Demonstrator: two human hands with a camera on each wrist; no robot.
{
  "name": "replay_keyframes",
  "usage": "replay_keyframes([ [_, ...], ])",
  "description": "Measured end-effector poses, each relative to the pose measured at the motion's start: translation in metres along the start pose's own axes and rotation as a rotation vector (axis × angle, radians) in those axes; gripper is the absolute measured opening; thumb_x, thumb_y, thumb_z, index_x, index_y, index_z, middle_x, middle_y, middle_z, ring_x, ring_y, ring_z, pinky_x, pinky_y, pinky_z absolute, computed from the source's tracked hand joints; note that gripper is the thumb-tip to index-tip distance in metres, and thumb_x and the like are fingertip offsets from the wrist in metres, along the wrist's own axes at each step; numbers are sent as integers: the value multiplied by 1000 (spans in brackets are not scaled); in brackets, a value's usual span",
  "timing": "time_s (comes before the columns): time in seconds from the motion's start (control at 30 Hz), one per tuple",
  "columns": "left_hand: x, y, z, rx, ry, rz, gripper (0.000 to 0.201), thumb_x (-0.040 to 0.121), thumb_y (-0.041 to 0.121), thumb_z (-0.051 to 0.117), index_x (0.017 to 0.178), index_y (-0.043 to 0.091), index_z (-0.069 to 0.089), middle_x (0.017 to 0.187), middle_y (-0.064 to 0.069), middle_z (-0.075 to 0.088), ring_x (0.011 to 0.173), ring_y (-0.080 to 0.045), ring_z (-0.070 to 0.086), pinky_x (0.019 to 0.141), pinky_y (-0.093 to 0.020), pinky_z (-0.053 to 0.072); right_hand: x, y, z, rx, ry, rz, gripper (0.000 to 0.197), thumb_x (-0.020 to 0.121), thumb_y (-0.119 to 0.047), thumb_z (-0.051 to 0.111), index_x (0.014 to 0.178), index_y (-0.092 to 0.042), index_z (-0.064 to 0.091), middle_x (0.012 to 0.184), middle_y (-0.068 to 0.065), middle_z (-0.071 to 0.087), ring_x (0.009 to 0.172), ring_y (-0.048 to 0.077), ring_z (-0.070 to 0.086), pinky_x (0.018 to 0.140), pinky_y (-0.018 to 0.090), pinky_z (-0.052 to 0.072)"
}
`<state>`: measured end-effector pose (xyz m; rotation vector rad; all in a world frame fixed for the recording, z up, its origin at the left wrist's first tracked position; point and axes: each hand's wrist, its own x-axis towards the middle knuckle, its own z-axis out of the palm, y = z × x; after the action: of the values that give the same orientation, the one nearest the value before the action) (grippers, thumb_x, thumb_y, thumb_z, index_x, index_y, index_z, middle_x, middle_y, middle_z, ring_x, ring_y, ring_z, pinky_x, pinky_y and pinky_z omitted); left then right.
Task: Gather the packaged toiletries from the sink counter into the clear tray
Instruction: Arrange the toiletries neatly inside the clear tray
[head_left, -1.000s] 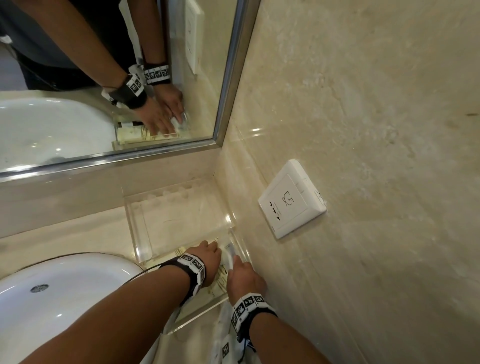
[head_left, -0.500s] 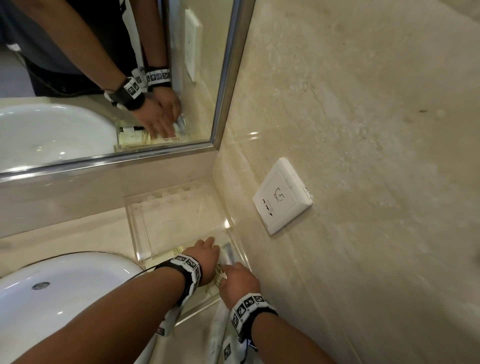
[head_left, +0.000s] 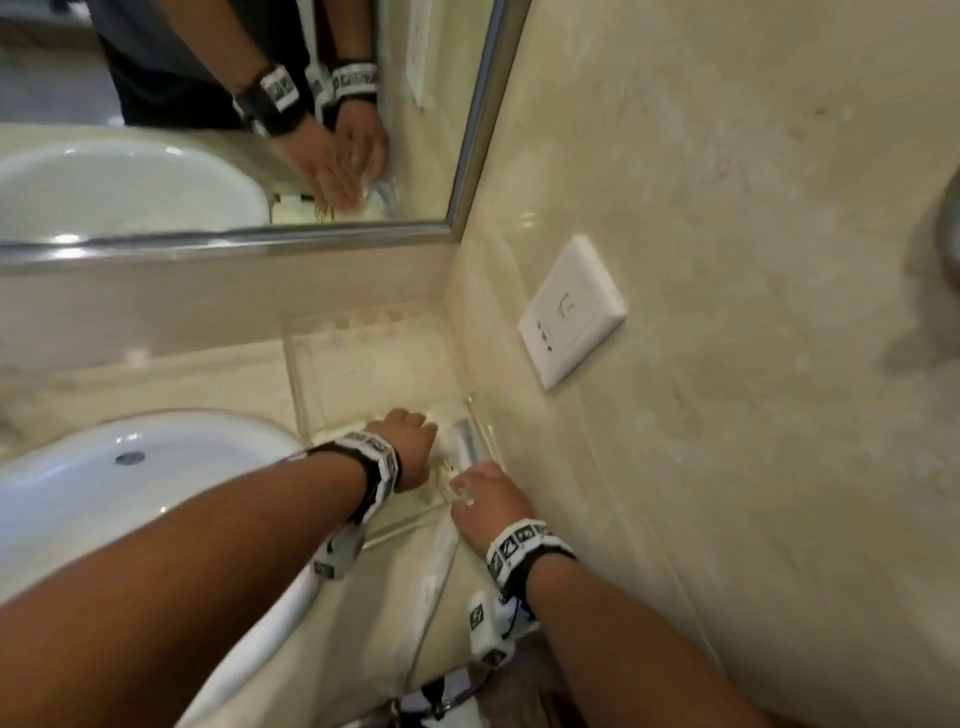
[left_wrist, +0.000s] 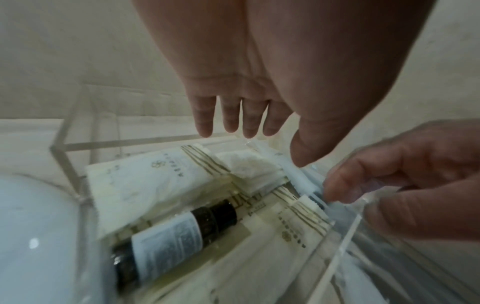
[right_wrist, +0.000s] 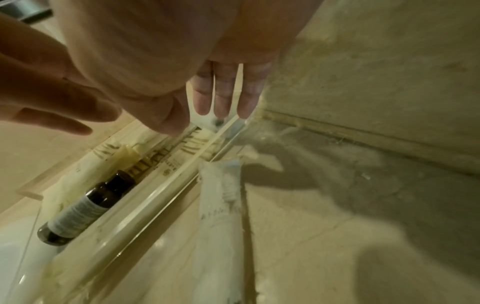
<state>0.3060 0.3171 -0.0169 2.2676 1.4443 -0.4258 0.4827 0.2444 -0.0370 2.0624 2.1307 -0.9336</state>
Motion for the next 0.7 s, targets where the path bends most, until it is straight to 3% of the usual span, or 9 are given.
replay_keyframes([
  [0.1,-16,-9,1,-51,20,-29,56,86,35,57,136,15,43,138,-10,46,128,-34,40,98,-47,46,-12,3,0,-9,23,-4,24,90,-29,56,111,-29,69,120,-3,57,102,18,62,94,30,50],
  [0.23,-36,-17,6,-116,46,-98,52,88,32,52,137,18,42,138,-7,46,128,-32,40,100,-48,45,-25,1,5,-29,-42,-3,28,90,-28,46,107,-33,68,114,-12,61,97,12,62,92,31,51],
  [0.37,-54,-20,11,-141,58,-134,52,91,31,50,140,21,41,142,-7,44,131,-31,39,101,-47,44,-35,-1,19,-228,-217,-160,31,87,-25,51,113,-36,64,126,-14,50,100,16,63,89,29,50],
  [0.57,-79,-21,23,-163,51,-148,43,87,26,50,129,21,50,131,-5,51,120,-29,45,95,-44,48,-37,-2,54,-544,-333,-383,53,82,-13,67,130,-31,53,143,3,32,109,31,59,88,43,54],
  [0.7,-91,-22,27,-173,46,-148,40,86,22,46,125,21,53,124,-5,54,113,-27,48,90,-41,48,-41,-5,64,-631,-312,-410,41,80,-5,66,119,-15,55,135,13,37,95,36,59,74,43,54],
])
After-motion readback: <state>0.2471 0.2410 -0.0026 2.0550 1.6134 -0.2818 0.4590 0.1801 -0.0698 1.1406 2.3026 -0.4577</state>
